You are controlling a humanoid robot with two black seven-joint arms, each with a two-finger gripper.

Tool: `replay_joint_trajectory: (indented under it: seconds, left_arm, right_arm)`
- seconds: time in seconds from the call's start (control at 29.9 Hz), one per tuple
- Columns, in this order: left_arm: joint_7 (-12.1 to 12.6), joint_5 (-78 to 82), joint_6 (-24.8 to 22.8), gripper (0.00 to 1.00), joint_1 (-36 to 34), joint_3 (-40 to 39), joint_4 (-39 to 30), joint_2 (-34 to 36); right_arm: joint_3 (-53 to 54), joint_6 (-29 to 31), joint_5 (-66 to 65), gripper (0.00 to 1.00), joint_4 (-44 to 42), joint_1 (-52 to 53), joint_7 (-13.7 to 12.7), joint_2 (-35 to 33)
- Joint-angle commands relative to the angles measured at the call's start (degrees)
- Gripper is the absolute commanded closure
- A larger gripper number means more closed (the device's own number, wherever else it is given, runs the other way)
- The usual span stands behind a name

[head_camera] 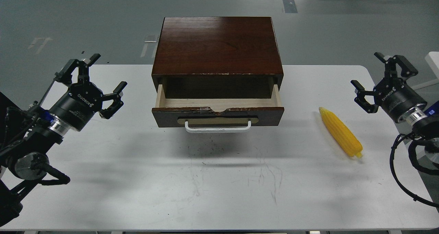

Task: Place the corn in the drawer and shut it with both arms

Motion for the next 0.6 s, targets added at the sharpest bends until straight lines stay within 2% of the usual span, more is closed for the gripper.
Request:
replay_joint_trajectory:
  seconds: [0.0, 0.2, 0.57]
  left_arm:
    - [0.1, 0.1, 0.22, 0.01, 0.0, -0.16, 0.12, 0.24]
    - [0.63, 1.33, 0.31, 0.01, 0.09, -0.16, 0.12, 0.24]
    - [-0.34, 3.34, 0.0, 0.01, 0.0, 0.72, 0.21, -0.47]
  right_arm:
    - [0.01, 0.0, -0.01, 0.01, 0.02, -0.13, 0.0, -0.11]
    - [0.01, 0.0, -0.01, 0.01, 0.02, -0.13, 0.0, -0.03]
    - [-0.08, 0.0, -0.44, 0.01, 0.19, -0.21, 0.0, -0.2]
